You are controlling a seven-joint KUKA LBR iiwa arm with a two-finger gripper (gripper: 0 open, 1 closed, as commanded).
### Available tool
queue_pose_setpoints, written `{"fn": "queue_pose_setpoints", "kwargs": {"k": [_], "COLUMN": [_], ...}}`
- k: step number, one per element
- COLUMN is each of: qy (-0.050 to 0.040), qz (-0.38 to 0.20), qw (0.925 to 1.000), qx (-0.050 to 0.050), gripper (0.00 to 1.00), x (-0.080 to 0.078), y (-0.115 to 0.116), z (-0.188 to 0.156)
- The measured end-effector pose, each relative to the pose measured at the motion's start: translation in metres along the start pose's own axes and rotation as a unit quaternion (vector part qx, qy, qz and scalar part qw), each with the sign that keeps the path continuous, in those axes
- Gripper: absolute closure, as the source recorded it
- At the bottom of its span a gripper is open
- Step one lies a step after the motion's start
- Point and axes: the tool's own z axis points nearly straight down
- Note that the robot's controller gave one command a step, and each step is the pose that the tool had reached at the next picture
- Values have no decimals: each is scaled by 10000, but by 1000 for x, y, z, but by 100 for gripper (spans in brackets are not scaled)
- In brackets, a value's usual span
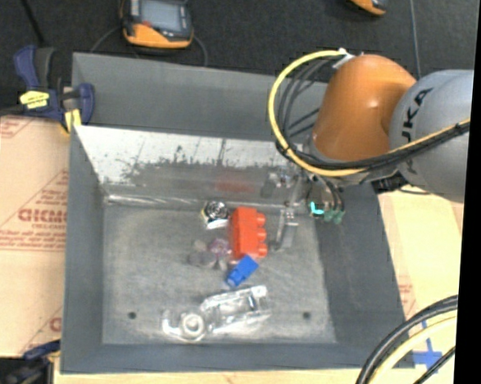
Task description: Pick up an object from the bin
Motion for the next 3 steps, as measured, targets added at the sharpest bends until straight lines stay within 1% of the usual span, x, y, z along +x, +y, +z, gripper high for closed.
{"fn": "queue_pose_setpoints", "kwargs": {"k": [1,2,3], "qy": [-36,-85,-76], "qz": [-1754,-4151,-4139], "qw": [9845,9097,9103], "qx": [12,37,19], "gripper": [0,0,100], "x": [-17,-2,-2], "y": [-3,7,8], "z": [118,128,126]}}
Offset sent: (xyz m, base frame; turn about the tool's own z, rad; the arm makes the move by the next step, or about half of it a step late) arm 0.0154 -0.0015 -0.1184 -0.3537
